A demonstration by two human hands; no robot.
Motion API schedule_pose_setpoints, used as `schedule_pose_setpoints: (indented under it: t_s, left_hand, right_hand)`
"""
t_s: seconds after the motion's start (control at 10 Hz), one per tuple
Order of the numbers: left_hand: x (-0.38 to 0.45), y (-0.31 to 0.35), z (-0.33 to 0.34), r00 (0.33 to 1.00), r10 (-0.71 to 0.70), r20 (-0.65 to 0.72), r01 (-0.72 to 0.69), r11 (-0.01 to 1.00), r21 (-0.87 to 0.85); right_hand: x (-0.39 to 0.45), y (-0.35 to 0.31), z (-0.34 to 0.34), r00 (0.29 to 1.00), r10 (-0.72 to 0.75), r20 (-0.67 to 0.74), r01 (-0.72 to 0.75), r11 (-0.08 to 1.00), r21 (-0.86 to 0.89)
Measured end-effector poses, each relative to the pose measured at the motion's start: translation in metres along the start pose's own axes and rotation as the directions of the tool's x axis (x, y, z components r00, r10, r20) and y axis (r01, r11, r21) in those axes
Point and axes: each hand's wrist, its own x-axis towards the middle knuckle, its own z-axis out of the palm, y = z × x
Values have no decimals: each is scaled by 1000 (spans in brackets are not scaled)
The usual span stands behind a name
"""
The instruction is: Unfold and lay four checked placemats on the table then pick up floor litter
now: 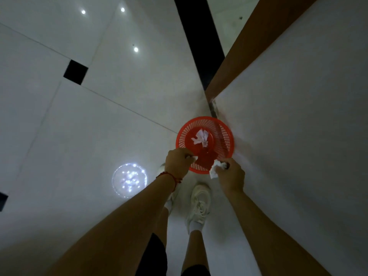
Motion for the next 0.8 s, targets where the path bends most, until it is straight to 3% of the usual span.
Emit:
schedule_pose_setpoints:
  t_s: [0.2, 0.4, 0.6, 0.8]
  left_hand:
    - [26, -6, 25, 1000, -31, 4, 31, 997, -68]
    - [3, -5, 15, 996, 7, 90, -8, 1000, 11]
    - [-48, -5, -24, 998, -5, 70, -2, 996, 92]
    - [-120, -4, -83, 1000, 18, -13, -16, 987, 161]
  right_hand:
    - [25, 9, 17, 998, 47, -35, -43, 995, 88]
    - [14, 14, 3, 998, 58, 31, -59, 997, 49]
    - [-33, -11, -35, 991, -21, 135, 15, 999, 43]
    - [-104, -37, -86, 996, -17, 84, 12, 998, 64]
